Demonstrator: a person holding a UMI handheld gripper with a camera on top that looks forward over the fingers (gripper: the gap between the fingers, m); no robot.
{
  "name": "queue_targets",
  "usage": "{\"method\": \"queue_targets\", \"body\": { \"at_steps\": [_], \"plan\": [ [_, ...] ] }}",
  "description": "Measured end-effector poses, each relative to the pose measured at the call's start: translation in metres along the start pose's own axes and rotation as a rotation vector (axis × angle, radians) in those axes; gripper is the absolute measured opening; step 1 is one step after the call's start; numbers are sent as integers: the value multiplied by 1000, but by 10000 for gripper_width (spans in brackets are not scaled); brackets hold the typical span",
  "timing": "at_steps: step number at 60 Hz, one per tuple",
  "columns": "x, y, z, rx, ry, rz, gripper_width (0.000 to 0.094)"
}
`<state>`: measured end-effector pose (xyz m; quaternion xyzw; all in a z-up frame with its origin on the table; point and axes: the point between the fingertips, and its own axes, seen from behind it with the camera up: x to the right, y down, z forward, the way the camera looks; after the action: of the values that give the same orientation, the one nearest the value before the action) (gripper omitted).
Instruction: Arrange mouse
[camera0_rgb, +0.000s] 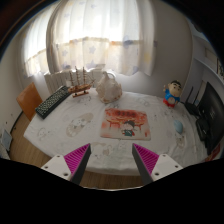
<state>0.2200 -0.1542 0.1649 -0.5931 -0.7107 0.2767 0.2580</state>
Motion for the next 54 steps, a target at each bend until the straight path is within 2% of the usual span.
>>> {"method": "queue_targets", "body": {
  "at_steps": [37,54],
  "plan": [
    [218,33,17,7,200,145,858],
    [308,48,35,19,208,177,859]
  ]
}}
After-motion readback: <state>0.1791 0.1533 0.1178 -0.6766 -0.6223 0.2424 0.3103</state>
